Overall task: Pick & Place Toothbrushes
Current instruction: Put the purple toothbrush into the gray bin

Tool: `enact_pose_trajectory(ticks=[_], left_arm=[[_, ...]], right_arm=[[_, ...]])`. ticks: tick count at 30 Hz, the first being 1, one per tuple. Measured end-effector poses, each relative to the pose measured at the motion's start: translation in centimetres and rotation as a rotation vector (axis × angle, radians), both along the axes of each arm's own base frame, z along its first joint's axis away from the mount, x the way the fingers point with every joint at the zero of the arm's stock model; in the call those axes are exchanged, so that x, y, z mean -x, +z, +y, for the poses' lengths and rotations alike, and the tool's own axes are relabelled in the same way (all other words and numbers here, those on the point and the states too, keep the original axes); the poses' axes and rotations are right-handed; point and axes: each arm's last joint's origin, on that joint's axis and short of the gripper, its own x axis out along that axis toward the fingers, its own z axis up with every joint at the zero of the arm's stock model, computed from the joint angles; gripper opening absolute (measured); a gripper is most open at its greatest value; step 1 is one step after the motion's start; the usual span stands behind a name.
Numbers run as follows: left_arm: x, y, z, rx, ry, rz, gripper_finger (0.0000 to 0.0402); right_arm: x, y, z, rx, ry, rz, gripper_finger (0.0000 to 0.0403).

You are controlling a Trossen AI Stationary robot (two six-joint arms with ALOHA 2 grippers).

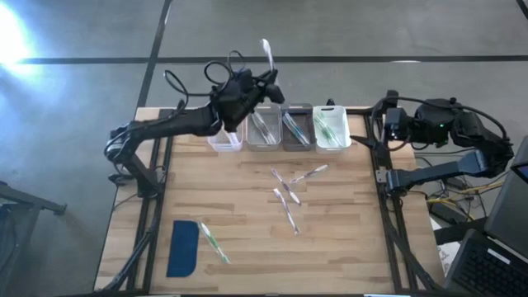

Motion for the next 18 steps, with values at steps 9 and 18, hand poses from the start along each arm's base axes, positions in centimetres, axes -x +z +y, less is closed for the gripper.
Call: enact_pose_trajectory(ticks=[9,18], left_arm=[[0.6,-1.8,2.8,0.169,0.075,-0.049,0.0022],[0.2,-4.6,2.8,0.322,0.175,-0.079,0.0022]], right_arm=[[-0.4,-0.1,0.0,0.002,0.001,0.014,0.0296],[-1.0,-0.3,0.0,0.002,0.001,0.030,0.0275]])
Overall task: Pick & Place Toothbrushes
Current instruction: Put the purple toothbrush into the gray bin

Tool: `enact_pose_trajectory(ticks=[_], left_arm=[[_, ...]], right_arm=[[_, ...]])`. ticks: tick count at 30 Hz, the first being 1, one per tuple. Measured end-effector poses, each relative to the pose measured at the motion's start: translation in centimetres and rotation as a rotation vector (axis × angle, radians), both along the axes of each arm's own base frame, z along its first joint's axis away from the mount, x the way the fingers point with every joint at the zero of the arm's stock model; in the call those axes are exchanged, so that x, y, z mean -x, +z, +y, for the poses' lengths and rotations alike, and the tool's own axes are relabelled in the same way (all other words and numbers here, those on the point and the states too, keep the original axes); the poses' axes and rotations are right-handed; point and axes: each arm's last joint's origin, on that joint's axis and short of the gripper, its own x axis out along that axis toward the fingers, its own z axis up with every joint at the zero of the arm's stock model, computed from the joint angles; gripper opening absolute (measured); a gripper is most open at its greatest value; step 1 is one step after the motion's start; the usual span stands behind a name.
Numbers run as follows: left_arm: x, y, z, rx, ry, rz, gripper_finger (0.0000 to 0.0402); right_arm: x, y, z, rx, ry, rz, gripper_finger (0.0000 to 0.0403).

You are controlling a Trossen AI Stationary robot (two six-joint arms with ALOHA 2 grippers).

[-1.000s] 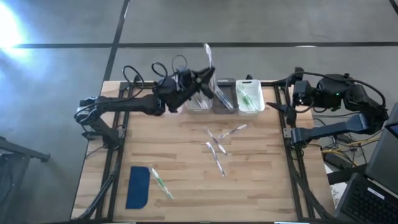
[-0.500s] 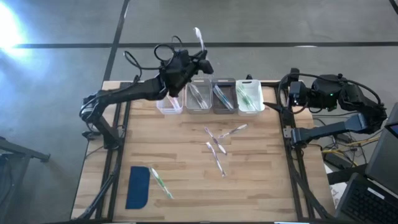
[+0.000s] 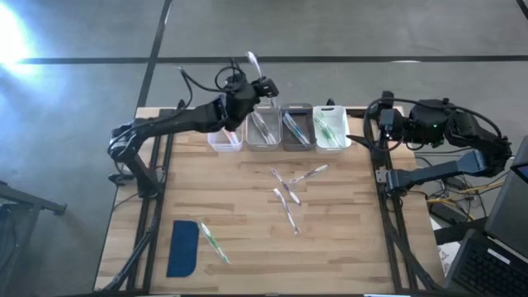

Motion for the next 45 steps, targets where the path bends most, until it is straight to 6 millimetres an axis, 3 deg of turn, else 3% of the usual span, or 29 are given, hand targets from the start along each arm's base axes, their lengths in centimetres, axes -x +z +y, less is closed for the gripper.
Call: enact_pose_trajectory(ticks=[7,19,28,45], left_arm=[[-2.0,-3.1,0.2,0.090,0.024,-0.018,0.0022],[-2.6,-9.2,0.3,0.367,0.082,0.121,0.0022],[-3.7,-13.1,1.7,0.493,0.095,0.146,0.0022],[-4.4,-18.2,4.0,0.643,0.126,0.173,0.0022]], right_arm=[[-0.5,-0.1,0.0,-0.004,-0.002,0.012,0.0259],[-1.5,-0.5,-0.1,-0.005,-0.002,0.042,0.0230],[-2.7,-0.9,-0.1,-0.007,-0.001,0.078,0.0219],[-6.2,-2.4,-0.2,-0.008,0.000,0.186,0.0263]])
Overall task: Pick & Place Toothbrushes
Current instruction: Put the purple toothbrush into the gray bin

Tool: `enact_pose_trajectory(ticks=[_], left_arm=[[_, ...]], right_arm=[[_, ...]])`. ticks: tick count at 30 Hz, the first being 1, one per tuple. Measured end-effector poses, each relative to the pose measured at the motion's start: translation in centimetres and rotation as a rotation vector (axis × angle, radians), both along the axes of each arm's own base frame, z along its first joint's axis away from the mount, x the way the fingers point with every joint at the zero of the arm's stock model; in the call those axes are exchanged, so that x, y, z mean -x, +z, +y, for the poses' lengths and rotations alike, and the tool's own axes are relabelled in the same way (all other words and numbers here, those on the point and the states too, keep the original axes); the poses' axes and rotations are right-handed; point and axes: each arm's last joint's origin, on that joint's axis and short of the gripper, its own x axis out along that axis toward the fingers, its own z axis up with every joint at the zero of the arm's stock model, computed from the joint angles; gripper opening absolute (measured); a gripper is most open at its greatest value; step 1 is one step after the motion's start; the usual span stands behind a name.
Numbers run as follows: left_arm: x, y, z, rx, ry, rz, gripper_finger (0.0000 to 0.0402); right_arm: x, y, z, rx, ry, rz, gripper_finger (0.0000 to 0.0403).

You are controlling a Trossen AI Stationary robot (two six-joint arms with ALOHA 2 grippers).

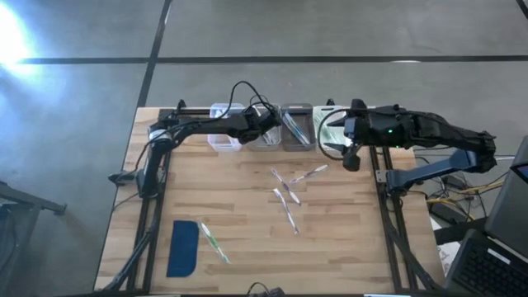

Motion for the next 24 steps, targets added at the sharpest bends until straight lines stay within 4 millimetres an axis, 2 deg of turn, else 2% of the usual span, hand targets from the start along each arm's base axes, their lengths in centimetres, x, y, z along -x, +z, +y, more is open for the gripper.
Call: enact_pose_trajectory(ticks=[7,17,24], left_arm=[[0.4,-0.2,0.9,0.017,0.023,-0.007,0.0025],[0.4,-0.2,1.0,0.017,0.033,-0.014,0.0090],[0.4,0.2,1.0,0.022,0.060,-0.054,0.0141]], right_arm=[[-2.2,-1.2,-0.1,-0.002,0.000,0.071,0.0284],[-6.2,-4.0,-0.2,-0.007,0.000,0.206,0.0317],[-9.4,-6.9,-0.3,-0.012,0.000,0.327,0.0339]])
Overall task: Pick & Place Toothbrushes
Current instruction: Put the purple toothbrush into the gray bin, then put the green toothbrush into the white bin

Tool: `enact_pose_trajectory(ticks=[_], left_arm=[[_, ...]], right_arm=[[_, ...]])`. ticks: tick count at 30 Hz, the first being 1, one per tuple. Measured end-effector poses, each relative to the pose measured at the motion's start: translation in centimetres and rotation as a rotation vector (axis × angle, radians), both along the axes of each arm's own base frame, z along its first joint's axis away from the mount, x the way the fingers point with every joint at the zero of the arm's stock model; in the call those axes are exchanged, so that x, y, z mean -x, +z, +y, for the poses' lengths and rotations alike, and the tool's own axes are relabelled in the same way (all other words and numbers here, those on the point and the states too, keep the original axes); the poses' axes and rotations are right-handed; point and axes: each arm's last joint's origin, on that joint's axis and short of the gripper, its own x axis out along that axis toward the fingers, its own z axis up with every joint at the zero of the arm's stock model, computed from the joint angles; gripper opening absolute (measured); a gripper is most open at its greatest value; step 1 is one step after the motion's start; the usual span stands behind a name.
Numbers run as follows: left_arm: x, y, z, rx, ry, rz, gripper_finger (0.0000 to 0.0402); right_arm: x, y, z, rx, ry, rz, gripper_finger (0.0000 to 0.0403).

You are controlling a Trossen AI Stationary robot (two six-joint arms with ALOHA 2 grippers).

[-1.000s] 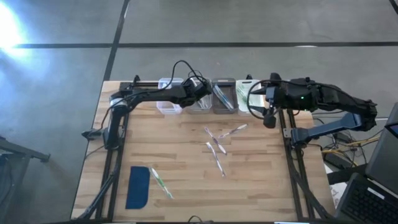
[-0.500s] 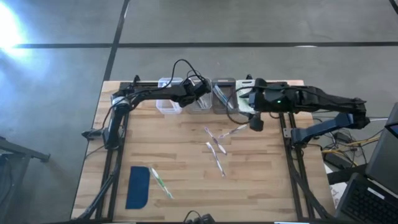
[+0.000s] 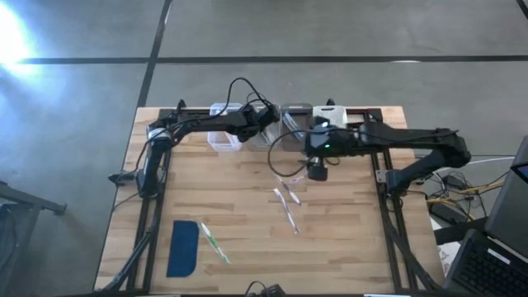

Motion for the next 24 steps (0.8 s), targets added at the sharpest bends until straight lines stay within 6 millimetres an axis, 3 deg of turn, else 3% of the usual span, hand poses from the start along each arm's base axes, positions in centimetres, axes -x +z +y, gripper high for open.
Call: enact_pose_trajectory(ticks=[3,6,11,19,24], left_arm=[[-0.3,0.8,0.0,-0.004,-0.009,-0.024,0.0167],[-0.4,2.9,-0.2,-0.056,-0.067,-0.022,0.0195],[-0.6,6.9,-0.2,-0.176,-0.090,-0.052,0.0234],[-0.3,18.2,-0.3,-0.544,-0.195,-0.220,0.0254],[0.3,25.3,-1.9,-0.815,-0.263,-0.296,0.0253]], right_arm=[[-1.3,-1.4,-0.1,-0.003,0.001,0.054,0.0349],[-2.1,-2.4,0.0,-0.068,0.082,0.098,0.0356],[-1.6,-1.8,-0.2,-0.102,0.185,0.079,0.0360],[0.0,0.0,-0.1,-0.113,0.168,0.002,0.0340],[0.8,0.8,-0.1,-0.105,0.171,-0.029,0.0325]])
